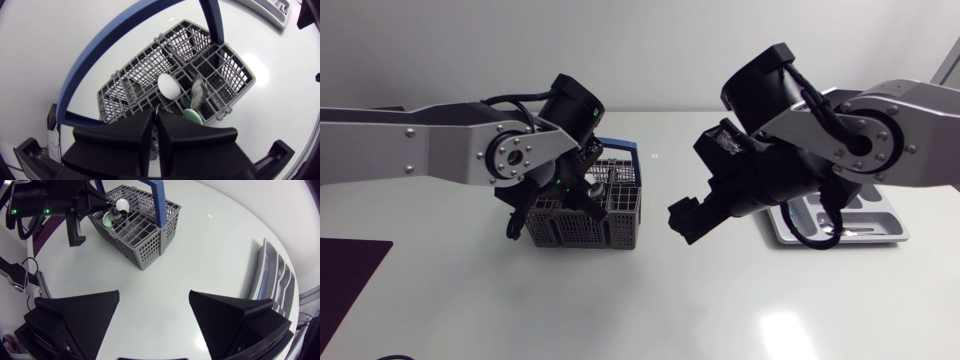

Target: Unload the cutlery basket into the drawer organizer.

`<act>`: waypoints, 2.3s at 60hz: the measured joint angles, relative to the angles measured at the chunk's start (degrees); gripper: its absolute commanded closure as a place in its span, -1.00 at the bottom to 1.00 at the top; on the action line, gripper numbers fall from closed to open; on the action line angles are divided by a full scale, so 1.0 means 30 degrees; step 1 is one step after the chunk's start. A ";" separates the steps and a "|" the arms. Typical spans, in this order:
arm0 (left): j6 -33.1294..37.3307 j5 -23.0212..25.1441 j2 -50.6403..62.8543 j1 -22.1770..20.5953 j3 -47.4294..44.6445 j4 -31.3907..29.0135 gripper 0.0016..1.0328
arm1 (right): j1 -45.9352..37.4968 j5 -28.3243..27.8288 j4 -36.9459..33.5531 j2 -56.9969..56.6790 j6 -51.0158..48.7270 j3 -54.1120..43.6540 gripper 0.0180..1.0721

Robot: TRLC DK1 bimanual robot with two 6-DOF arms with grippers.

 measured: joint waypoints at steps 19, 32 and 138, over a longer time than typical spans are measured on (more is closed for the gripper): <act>0.0488 -0.0962 -0.2419 -0.0539 -0.0401 0.0729 0.92 | 0.0102 0.0066 0.0044 -0.0007 -0.0007 -0.0240 -0.90; 0.1566 -0.2288 -0.3759 -0.1166 -0.0787 0.1632 0.92 | 0.0306 0.0109 0.0270 -0.0029 -0.0189 -0.0510 -0.90; -0.5625 1.4834 -0.4306 0.0780 0.2980 -0.3912 0.92 | 0.2958 -0.0954 0.4590 -0.1253 -0.3118 -0.0087 -0.12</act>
